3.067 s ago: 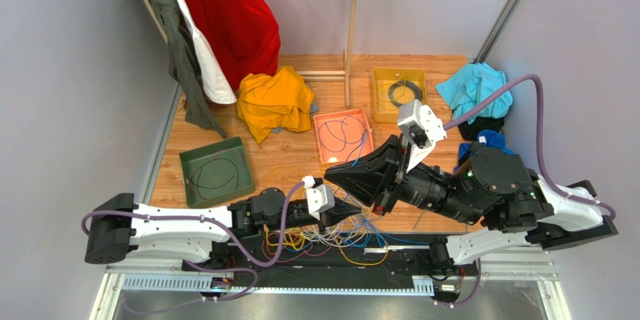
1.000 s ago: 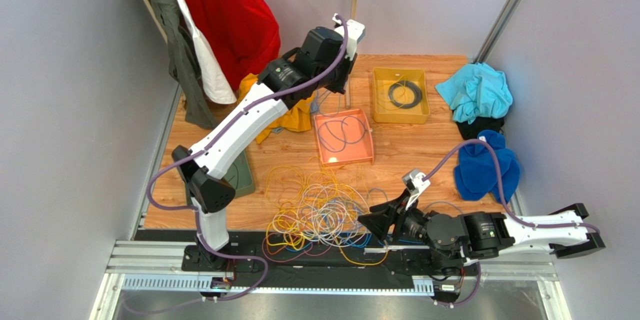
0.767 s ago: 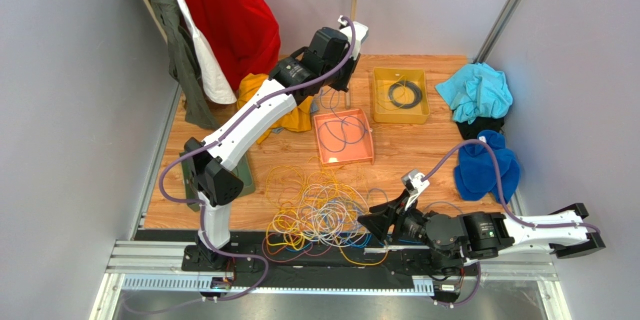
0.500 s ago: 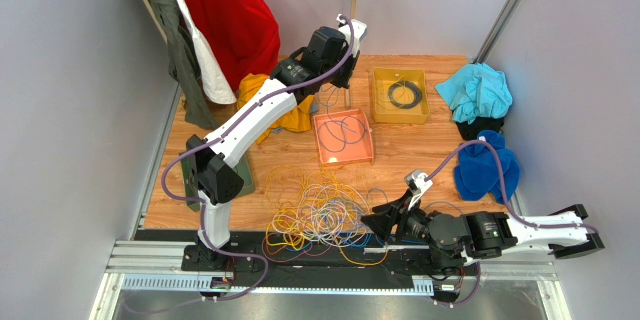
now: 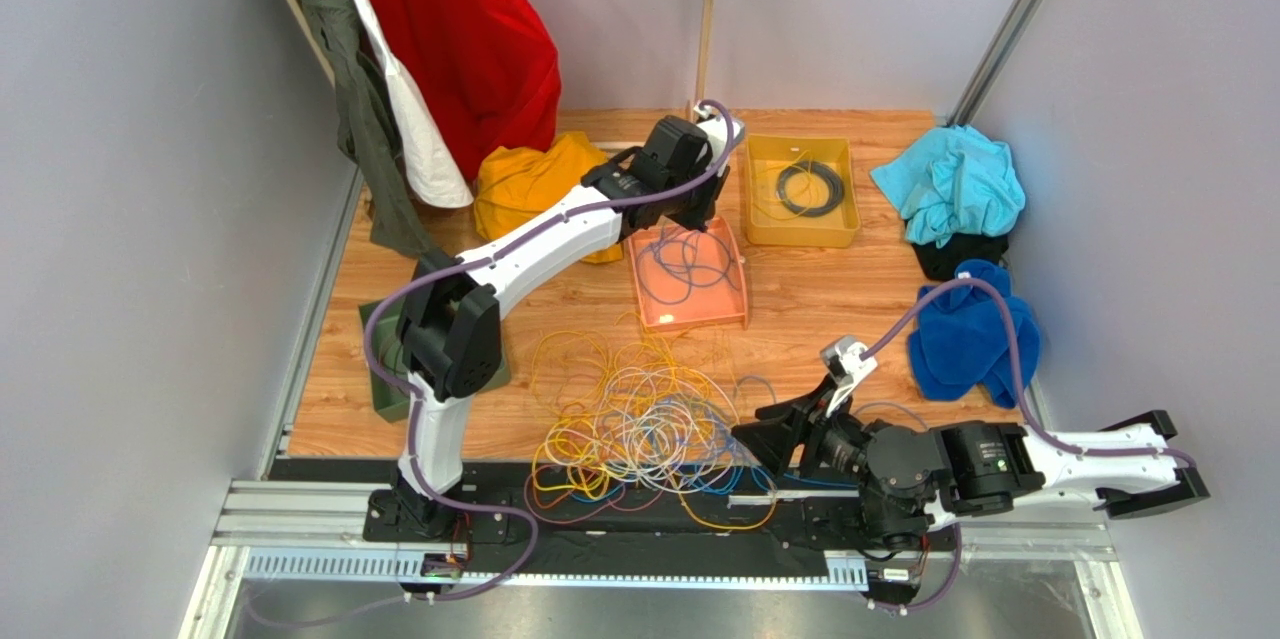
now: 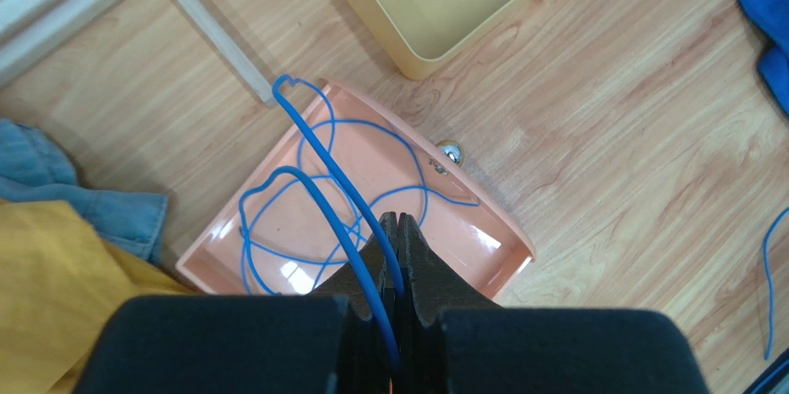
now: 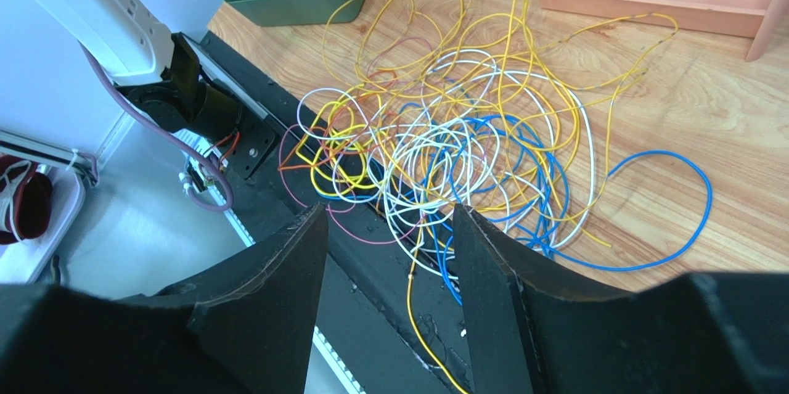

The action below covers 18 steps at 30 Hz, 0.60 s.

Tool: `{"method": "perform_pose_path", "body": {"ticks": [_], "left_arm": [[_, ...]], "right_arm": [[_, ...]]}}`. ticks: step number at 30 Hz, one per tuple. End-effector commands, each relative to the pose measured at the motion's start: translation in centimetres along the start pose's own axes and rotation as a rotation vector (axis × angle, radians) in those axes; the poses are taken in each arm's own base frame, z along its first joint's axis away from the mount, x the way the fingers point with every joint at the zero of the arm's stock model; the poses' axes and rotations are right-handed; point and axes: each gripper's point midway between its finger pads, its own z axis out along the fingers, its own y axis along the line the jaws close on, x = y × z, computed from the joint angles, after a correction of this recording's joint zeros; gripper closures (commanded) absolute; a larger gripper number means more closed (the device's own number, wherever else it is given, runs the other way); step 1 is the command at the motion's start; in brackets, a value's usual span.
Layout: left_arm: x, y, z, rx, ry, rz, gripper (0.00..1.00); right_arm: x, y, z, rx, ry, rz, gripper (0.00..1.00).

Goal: Untangle the cables

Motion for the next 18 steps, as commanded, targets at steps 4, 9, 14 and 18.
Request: {"method": "perform_pose_path", "body": {"ticks": [4,9,14,18], "left_arm": [[1.4,-0.9,2.7,0.061,-0.021,-0.047,1.00],[3.7,-0.3,4.6,0.040,0.027,-0.050,1.00],[7.4,0.8,5.5,-0.011,0.128,-0.054,1.00],[9.9,0.8,5.7,-0.015,0.164,-0.044,1.00]], "right_arm": [[-2.5,0.4,-0.7,0.000,-0.059,0.049,0.44],[-2.6,0.3,-0.8,0.005,-0.060,0.052,0.44],[-2.5,0.2,-0.8,0.012,-0.059,0.059,0.44],[-2.5,0.2,-0.7,0.011,-0.065,0.058,0.44]]}}
